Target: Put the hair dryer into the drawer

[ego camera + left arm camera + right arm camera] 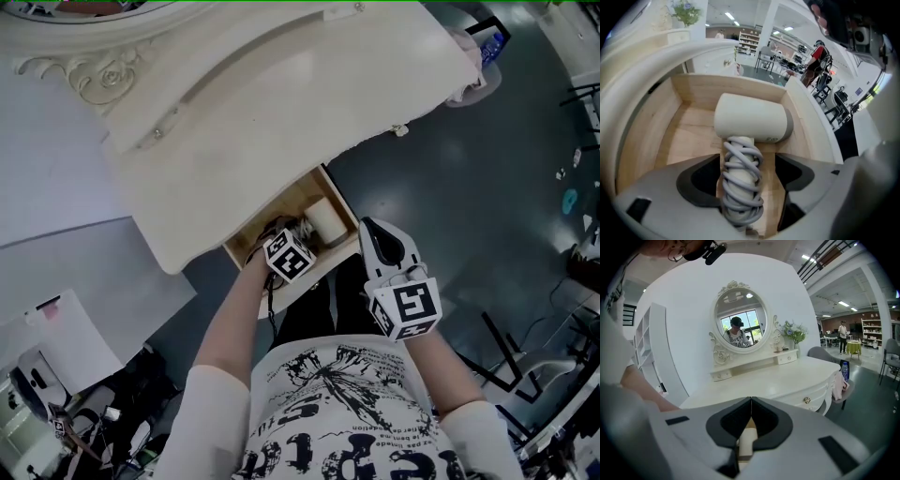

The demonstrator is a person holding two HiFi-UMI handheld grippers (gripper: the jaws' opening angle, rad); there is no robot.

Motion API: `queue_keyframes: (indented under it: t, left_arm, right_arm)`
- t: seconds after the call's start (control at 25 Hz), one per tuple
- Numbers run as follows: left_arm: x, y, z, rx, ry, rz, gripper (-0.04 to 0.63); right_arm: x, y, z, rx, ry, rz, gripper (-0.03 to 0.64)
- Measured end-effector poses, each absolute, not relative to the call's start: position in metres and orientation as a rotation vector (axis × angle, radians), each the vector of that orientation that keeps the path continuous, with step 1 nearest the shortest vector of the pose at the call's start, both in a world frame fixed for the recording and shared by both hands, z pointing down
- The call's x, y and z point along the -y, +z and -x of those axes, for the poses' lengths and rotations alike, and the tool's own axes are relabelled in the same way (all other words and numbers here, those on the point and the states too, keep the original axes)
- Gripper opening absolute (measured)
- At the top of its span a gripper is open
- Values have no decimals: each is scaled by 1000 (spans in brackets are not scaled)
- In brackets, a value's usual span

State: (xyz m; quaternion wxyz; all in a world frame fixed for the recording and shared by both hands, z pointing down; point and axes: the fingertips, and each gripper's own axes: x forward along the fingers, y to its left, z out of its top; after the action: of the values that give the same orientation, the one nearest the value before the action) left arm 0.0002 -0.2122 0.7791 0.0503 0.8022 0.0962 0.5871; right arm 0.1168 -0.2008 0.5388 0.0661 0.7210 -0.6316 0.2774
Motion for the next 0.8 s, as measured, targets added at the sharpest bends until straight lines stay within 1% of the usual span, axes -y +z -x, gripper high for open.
queue_keyframes:
  t: [0.4, 0.44, 0.48, 0.52, 0.6, 0.8]
  left_arm:
    - [224, 697, -6, -65, 1448, -2522, 336]
    - [231, 688, -6, 11, 1424, -2540, 293]
    - [241, 679, -5, 107, 1393, -2559, 197]
    - [250, 669, -5, 200, 1356, -2578, 116]
    - [262, 645, -3, 319, 1279, -2606, 65]
    - [280, 580, -1, 483, 1086, -2733, 26]
  right_arm:
    - [206, 510, -113, 1989, 763, -2128, 17]
    - [207, 508, -112, 1999, 752, -2118, 17]
    - [209, 506, -112, 2009, 740, -2109, 17]
    - [211, 503, -111, 2020, 727, -2100, 17]
    - [214, 495, -109, 2044, 699, -2078, 17]
    - [230, 473, -102, 2129, 595, -1984, 17]
